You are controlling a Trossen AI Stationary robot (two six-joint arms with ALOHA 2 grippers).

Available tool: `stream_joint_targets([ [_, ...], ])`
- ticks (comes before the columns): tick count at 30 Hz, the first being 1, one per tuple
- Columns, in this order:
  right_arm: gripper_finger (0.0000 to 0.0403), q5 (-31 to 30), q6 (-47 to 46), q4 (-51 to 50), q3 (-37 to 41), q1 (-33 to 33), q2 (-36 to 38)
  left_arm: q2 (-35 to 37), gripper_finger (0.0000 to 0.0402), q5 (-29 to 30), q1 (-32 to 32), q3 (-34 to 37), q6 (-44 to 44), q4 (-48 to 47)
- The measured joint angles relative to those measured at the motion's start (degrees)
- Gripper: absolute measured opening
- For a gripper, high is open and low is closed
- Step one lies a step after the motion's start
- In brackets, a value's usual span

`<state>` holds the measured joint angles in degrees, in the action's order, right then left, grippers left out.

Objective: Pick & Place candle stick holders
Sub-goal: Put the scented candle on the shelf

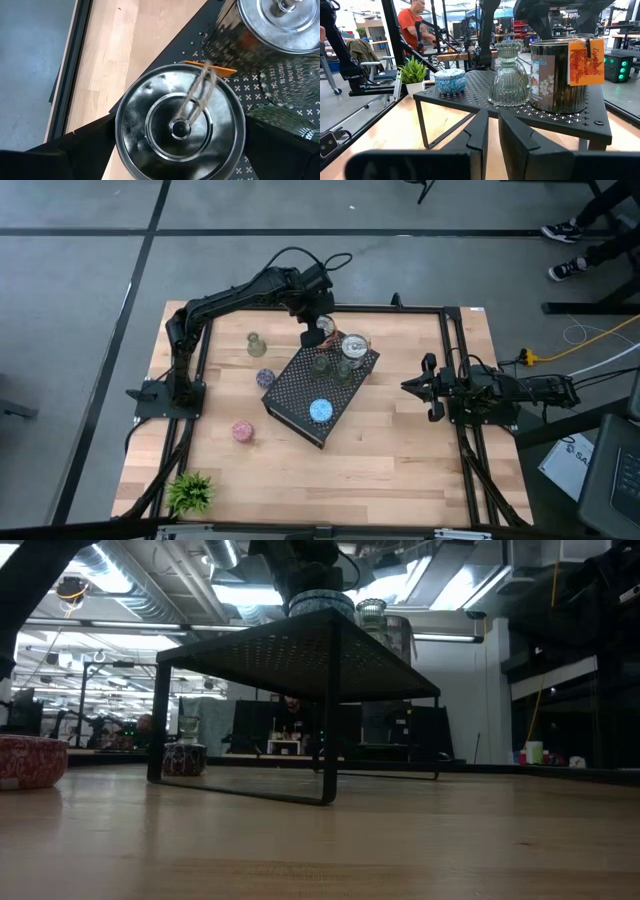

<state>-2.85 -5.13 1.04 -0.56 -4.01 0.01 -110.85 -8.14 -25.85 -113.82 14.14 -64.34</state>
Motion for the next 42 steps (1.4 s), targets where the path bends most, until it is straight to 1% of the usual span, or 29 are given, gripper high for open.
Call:
stream_joint_targets([
  [5, 0.0048, 0.0, 0.0, 0.0, 0.0, 0.0, 0.0, 0.3, 0.0389, 0.0, 0.0, -0.2, 0.0, -0.4],
  [10, 0.0048, 0.0, 0.0, 0.0, 0.0, 0.0, 0.0, 0.4, 0.0388, 0.1, 0.2, -4.1, 0.1, -3.1],
  [14, 0.0048, 0.0, 0.0, 0.0, 0.0, 0.0, 0.0, 0.5, 0.0381, 2.2, 0.3, -7.0, 0.1, -5.4],
  [19, 0.0048, 0.0, 0.0, 0.0, 0.0, 0.0, 0.0, 0.5, 0.0358, 6.9, 0.1, -10.0, 0.1, -9.3],
  [24, 0.0048, 0.0, 0.0, 0.0, 0.0, 0.0, 0.0, 1.2, 0.0322, 7.1, -1.6, -10.8, -1.3, -11.6],
  [28, 0.0048, 0.0, 0.0, 0.0, 0.0, 0.0, 0.0, 1.2, 0.0286, 7.3, -3.6, -10.8, -1.8, -13.0],
  [35, 0.0048, 0.0, 0.0, 0.0, 0.0, 0.0, 0.0, 1.0, 0.0207, 7.2, -6.9, -10.2, -2.9, -13.5],
  [42, 0.0048, 0.0, 0.0, 0.0, 0.0, 0.0, 0.0, -0.9, 0.0137, 6.8, -7.8, -10.2, -3.1, -13.5],
])
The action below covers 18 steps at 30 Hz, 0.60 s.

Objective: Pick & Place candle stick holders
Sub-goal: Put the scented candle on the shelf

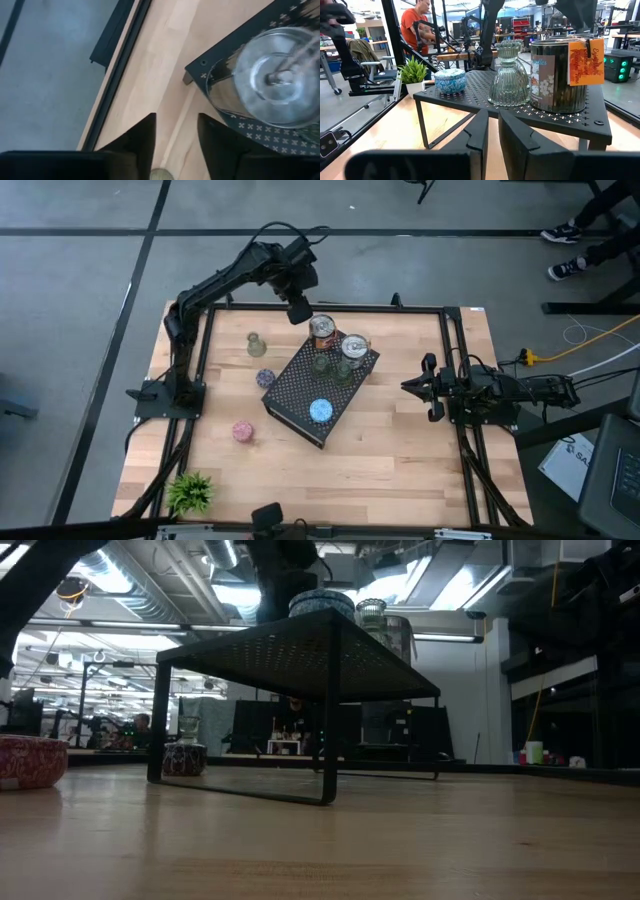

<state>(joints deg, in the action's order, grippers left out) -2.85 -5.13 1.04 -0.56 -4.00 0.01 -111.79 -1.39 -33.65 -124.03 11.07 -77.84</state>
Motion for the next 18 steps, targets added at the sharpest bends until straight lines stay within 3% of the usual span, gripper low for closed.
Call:
stream_joint_targets([
  [18, 0.0048, 0.0, 0.0, 0.0, 0.0, 0.0, 0.0, -4.7, 0.0003, -0.2, 0.2, 0.1, -3.0, -0.7],
])
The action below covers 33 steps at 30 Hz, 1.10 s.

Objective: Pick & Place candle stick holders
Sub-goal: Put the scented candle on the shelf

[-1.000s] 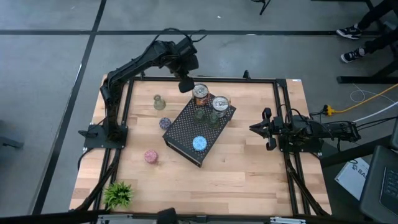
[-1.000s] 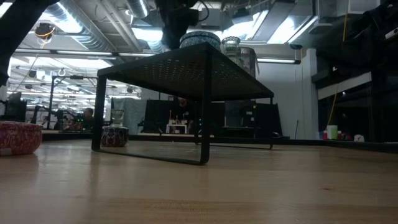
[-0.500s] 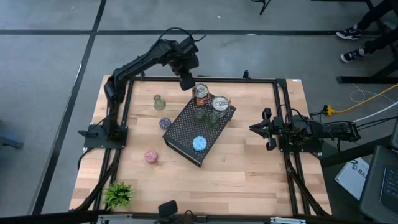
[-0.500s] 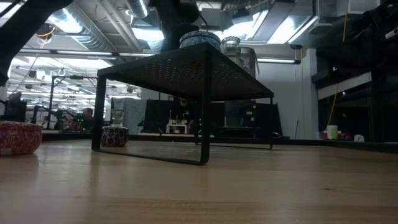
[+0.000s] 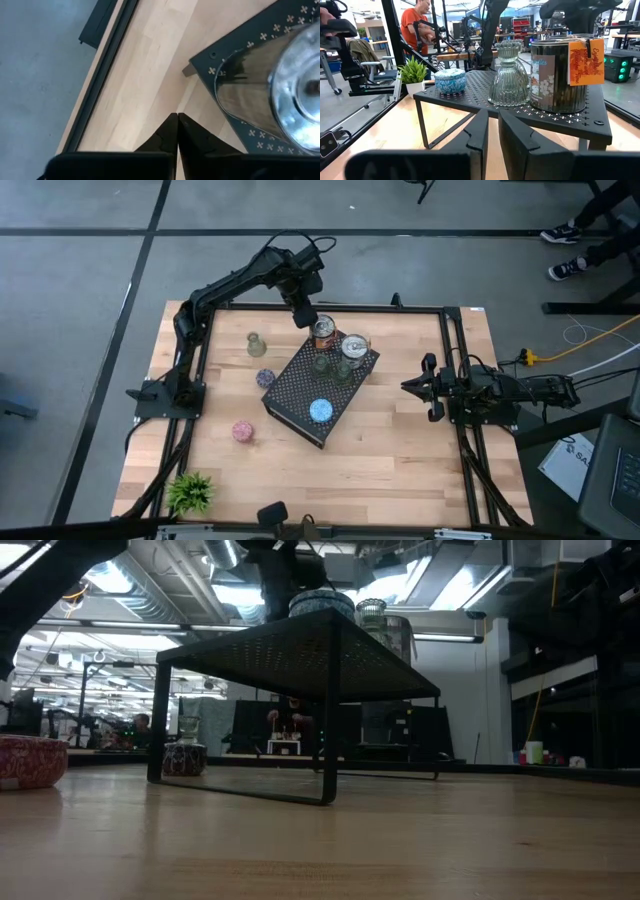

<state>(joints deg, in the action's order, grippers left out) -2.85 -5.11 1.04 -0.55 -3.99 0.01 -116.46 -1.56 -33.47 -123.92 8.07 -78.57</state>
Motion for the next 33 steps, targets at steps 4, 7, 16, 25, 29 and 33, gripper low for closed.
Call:
stream_joint_targets([
  [4, 0.0048, 0.0, 0.0, 0.0, 0.0, 0.0, 0.0, 0.0, 0.0002, 0.0, 0.1, 0.0, -1.5, -2.4],
  [7, 0.0048, 0.0, 0.0, 0.0, 0.0, 0.0, 0.0, 0.0, 0.0002, 0.0, 0.4, 0.0, -2.3, -2.7],
  [16, 0.0048, 0.0, 0.0, 0.0, 0.0, 0.0, 0.0, 0.0, 0.0001, -4.3, 1.9, 0.0, -3.5, -2.2],
  [25, 0.0048, 0.0, 0.0, 0.0, 0.0, 0.0, 0.0, 0.0, 0.0001, -7.0, 2.9, 0.0, -4.4, -2.2],
  [29, 0.0048, 0.0, 0.0, 0.0, 0.0, 0.0, 0.0, 0.0, 0.0001, -7.5, 3.5, 0.0, -4.5, -1.4],
  [33, 0.0048, 0.0, 0.0, 0.0, 0.0, 0.0, 0.0, 0.1, 0.0001, -8.9, 3.8, 0.0, -4.5, -0.6],
])
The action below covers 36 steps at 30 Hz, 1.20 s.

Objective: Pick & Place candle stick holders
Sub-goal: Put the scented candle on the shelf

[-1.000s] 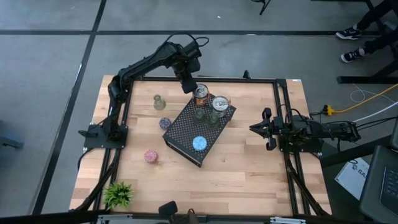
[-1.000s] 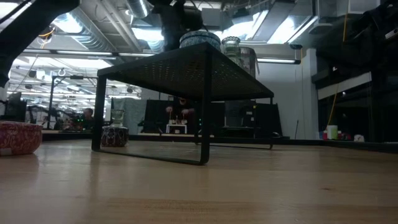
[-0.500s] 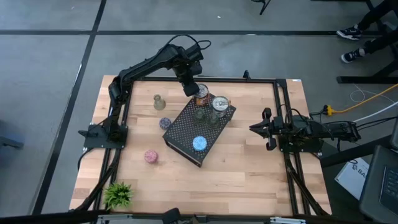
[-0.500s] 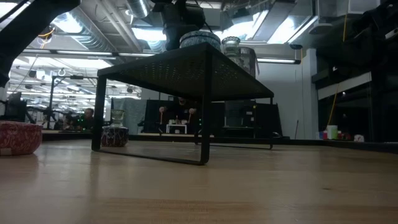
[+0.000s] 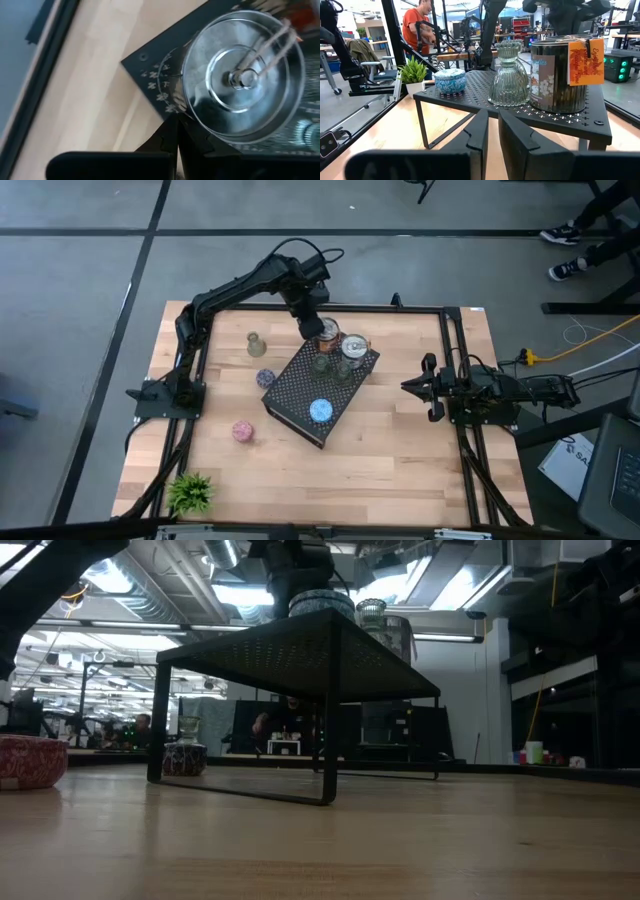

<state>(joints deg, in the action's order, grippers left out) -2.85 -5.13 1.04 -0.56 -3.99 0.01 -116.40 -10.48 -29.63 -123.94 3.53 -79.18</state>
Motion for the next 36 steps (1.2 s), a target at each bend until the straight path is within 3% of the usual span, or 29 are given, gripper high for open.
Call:
stream_joint_targets([
  [6, 0.0048, 0.0, 0.0, 0.0, 0.0, 0.0, 0.0, 0.0, 0.0001, -4.5, 0.1, 0.0, -0.8, 1.7],
  [36, 0.0048, 0.0, 0.0, 0.0, 0.0, 0.0, 0.0, 0.5, 0.0001, -5.5, -0.1, -0.1, -0.3, 1.4],
])
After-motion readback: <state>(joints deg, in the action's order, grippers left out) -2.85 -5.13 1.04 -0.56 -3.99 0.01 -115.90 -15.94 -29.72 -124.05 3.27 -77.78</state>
